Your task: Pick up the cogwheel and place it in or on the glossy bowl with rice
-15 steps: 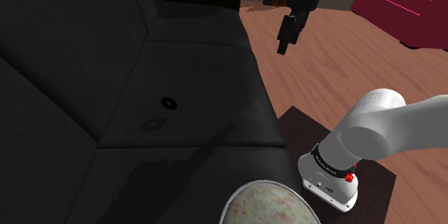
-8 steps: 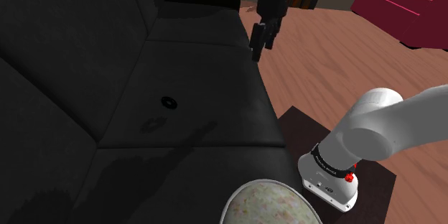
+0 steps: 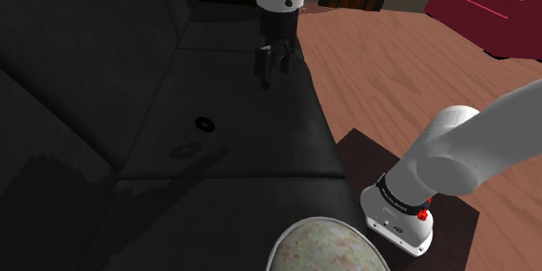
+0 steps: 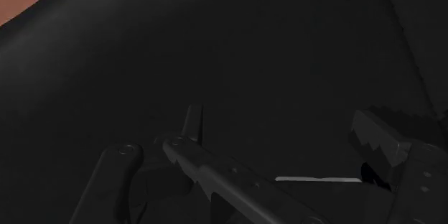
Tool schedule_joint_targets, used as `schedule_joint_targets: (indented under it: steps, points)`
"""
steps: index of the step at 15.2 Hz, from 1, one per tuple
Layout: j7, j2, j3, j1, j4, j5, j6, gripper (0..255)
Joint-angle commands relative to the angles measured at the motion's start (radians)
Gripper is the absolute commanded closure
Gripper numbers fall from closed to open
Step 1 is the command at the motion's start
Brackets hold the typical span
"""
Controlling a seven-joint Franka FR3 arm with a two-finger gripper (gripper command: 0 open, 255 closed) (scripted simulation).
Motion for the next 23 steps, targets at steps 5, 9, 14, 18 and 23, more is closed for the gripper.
schedule_joint_targets:
  steps: [5, 9, 14, 18, 23]
  points:
    - [0.089, 0.204, 0.094, 0.032, 0.139, -0.038, 0.051, 0]
    - [0.157, 0.354, 0.147, 0.063, 0.255, -0.091, 0.067, 0]
    - [0.234, 0.535, 0.188, 0.119, 0.411, -0.172, 0.062, 0]
    - [0.235, 0.537, 0.186, 0.119, 0.359, -0.173, 0.115, 0]
    - [0.237, 0.542, 0.185, 0.120, 0.317, -0.176, 0.162, 0]
